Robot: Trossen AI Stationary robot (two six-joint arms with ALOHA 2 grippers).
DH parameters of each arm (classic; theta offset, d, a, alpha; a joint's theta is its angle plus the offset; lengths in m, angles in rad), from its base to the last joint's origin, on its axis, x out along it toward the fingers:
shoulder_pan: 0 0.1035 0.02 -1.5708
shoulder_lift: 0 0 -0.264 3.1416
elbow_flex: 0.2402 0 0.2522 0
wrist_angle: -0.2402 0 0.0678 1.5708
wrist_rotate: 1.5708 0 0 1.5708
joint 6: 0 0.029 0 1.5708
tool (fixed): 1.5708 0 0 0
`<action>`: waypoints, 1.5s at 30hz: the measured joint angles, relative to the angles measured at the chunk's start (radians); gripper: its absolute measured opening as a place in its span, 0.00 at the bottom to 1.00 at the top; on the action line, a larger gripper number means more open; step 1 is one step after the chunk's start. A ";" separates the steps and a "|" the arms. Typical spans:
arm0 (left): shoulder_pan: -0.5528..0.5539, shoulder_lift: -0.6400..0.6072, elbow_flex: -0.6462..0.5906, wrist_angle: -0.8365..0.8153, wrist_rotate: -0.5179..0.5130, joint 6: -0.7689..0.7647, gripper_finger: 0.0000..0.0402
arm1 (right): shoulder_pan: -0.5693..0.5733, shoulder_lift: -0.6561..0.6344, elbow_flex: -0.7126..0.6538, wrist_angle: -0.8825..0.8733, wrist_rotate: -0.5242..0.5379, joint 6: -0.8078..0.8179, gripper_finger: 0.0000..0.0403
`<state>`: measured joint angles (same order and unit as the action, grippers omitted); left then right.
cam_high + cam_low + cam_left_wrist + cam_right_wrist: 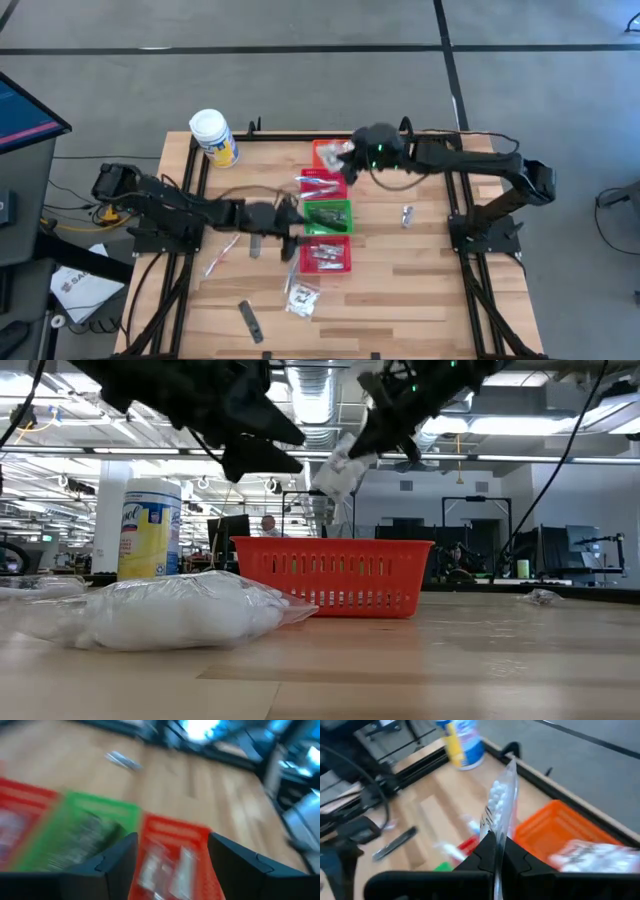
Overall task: Pick & Place Travel size toiletries
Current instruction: Put the transparent cotton pack into the orange basket
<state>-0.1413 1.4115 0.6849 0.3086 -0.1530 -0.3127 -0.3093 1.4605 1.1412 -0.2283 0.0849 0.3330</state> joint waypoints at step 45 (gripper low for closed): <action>0.239 -0.401 0.001 0.065 0.161 -0.288 0.52 | -0.029 0.037 0.401 -0.452 -0.204 0.541 0.00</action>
<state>0.0976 1.0105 0.6857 0.3733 0.0080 -0.6004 -0.3383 1.4977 1.5424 -0.6801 -0.1196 0.8744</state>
